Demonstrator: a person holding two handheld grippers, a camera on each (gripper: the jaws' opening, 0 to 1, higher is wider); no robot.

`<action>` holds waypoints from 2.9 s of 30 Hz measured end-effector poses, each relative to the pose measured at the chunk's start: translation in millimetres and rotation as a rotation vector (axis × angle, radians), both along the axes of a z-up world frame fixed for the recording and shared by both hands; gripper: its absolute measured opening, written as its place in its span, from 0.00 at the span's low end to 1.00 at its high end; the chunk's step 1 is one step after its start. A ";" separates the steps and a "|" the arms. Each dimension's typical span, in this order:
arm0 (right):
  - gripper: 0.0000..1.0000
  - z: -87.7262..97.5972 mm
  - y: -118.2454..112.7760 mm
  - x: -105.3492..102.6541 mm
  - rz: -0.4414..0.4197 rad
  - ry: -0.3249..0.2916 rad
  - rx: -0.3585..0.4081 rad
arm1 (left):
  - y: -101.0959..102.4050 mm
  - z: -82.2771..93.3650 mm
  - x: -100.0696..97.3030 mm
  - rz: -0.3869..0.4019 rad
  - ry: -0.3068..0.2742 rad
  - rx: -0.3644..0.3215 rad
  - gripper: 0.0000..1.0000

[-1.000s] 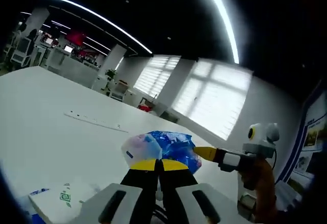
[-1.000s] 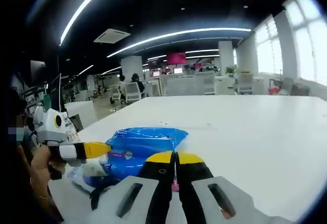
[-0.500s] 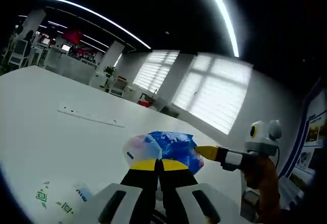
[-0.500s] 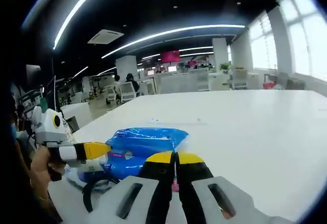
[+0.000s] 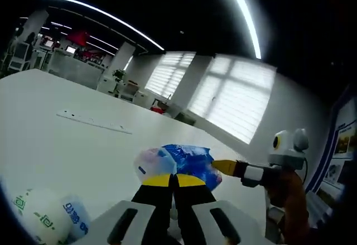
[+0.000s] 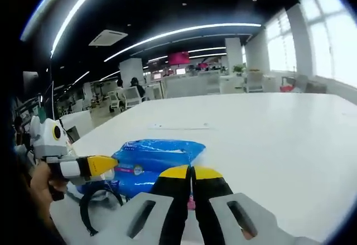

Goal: Arrange the tabletop items into an orderly group along one side of the table until the central work area is clear of visible clutter.

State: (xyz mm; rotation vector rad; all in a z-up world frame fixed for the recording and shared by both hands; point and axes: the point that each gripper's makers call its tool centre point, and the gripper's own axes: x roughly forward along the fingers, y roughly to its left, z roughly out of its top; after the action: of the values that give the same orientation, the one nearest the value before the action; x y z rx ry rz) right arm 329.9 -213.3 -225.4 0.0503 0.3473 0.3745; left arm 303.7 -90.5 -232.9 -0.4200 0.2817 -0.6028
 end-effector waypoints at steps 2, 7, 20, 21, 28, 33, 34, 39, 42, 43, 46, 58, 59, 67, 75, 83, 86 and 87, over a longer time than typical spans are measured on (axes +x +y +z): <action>0.00 -0.9 -7.6 2.2 -0.034 -0.029 -0.077 | -7.6 -1.9 0.0 -0.007 0.000 0.004 0.00; 0.00 -3.9 -9.7 2.6 -0.046 -0.025 -0.085 | -11.1 -6.3 3.3 0.003 -0.002 0.028 0.00; 0.00 -30.9 -15.8 1.3 -0.056 0.047 -0.052 | -17.2 -28.0 11.0 0.017 0.005 0.103 0.00; 0.00 -34.4 -17.5 1.8 -0.060 0.055 -0.051 | -19.0 -29.2 10.9 0.007 0.000 0.118 0.00; 0.00 -47.3 -25.8 5.0 -0.071 0.097 -0.010 | -26.1 -39.0 15.2 -0.011 0.004 0.173 0.00; 0.00 -55.4 -28.7 7.0 -0.075 0.106 -0.013 | -30.6 -46.1 13.5 -0.016 0.014 0.193 0.00; 0.00 -58.4 -29.4 7.5 -0.076 0.115 -0.009 | -31.8 -46.9 12.6 -0.019 0.013 0.203 0.00; 0.00 -65.6 -29.9 8.0 -0.088 0.123 0.015 | -34.4 -54.8 12.7 -0.028 -0.003 0.272 0.00; 0.00 -66.8 -30.4 9.0 -0.092 0.120 0.006 | -35.9 -60.4 11.3 -0.029 0.014 0.276 0.00; 0.00 -67.6 -29.9 9.0 -0.087 0.120 0.005 | -34.4 -63.9 11.0 -0.024 0.021 0.300 0.00; 0.00 -74.3 -31.7 7.2 -0.102 0.140 0.018 | -36.9 -64.6 7.3 -0.034 0.017 0.325 0.00; 0.09 -73.1 -38.0 5.0 -0.120 0.095 -0.090 | -36.6 -62.0 -3.6 -0.022 -0.001 0.440 0.10; 0.11 -73.3 -39.0 5.0 -0.120 0.093 -0.084 | -36.4 -61.9 -4.3 -0.021 0.003 0.437 0.12; 0.24 -69.1 -49.8 0.3 -0.143 0.049 -0.111 | -34.8 -52.7 -6.6 -0.004 -0.021 0.439 0.28; 0.29 -63.2 -45.4 -5.1 -0.082 -0.018 -0.119 | -37.5 -37.8 -16.4 -0.004 -0.056 0.426 0.36; 0.39 -62.2 -44.3 -7.1 -0.063 -0.054 -0.109 | -34.8 -31.8 -16.8 -0.003 -0.065 0.429 0.44; 0.45 -57.8 -44.1 -5.4 -0.070 -0.078 -0.082 | -30.3 -28.0 -15.6 0.009 -0.074 0.422 0.45; 0.46 -56.9 -44.2 -5.2 -0.071 -0.083 -0.080 | -27.5 -24.0 -14.5 0.024 -0.087 0.421 0.45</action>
State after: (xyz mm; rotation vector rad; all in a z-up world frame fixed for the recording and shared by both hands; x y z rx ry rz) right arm 324.7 -257.5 -282.3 -0.0313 0.2779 0.2910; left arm 289.2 -118.0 -256.9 0.0081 0.3105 -0.5204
